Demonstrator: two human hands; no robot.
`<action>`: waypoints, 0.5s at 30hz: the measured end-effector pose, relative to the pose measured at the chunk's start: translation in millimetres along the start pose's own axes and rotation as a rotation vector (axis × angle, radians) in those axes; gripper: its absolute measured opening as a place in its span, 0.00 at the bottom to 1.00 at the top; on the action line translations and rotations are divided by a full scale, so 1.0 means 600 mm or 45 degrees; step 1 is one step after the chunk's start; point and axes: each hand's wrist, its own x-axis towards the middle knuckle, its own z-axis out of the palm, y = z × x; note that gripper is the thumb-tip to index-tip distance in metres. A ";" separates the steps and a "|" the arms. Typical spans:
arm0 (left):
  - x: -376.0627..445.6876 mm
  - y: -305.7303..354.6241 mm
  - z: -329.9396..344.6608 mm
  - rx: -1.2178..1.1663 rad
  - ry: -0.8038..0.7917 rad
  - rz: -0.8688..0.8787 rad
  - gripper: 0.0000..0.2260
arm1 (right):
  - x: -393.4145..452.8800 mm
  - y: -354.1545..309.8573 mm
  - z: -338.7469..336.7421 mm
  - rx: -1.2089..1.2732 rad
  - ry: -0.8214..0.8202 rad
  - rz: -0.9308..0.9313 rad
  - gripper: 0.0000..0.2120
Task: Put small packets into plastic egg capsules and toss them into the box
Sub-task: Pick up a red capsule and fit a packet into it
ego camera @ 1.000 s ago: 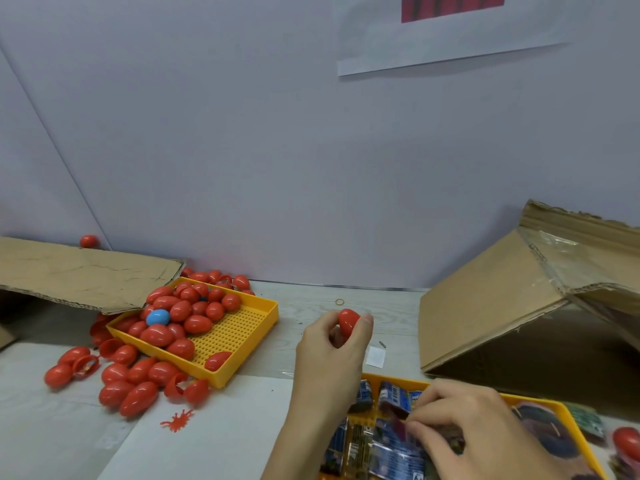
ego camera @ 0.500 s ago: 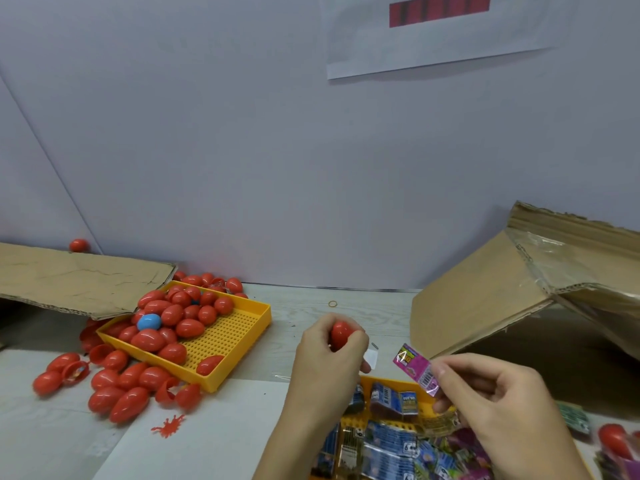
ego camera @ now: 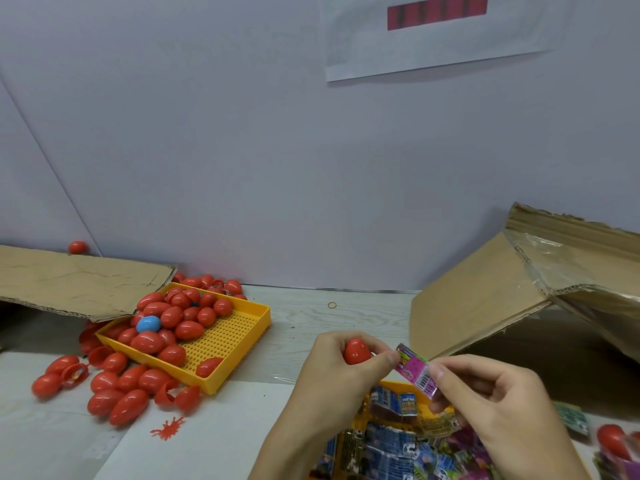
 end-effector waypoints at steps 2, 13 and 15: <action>0.000 0.001 -0.002 -0.011 0.003 -0.009 0.05 | 0.000 0.000 0.000 0.009 0.000 0.004 0.04; -0.001 -0.002 -0.020 0.162 -0.147 -0.055 0.05 | 0.003 0.015 0.000 -0.006 0.324 -0.093 0.09; -0.003 0.001 -0.021 0.276 -0.279 -0.059 0.02 | 0.002 0.015 0.000 0.000 0.351 -0.125 0.11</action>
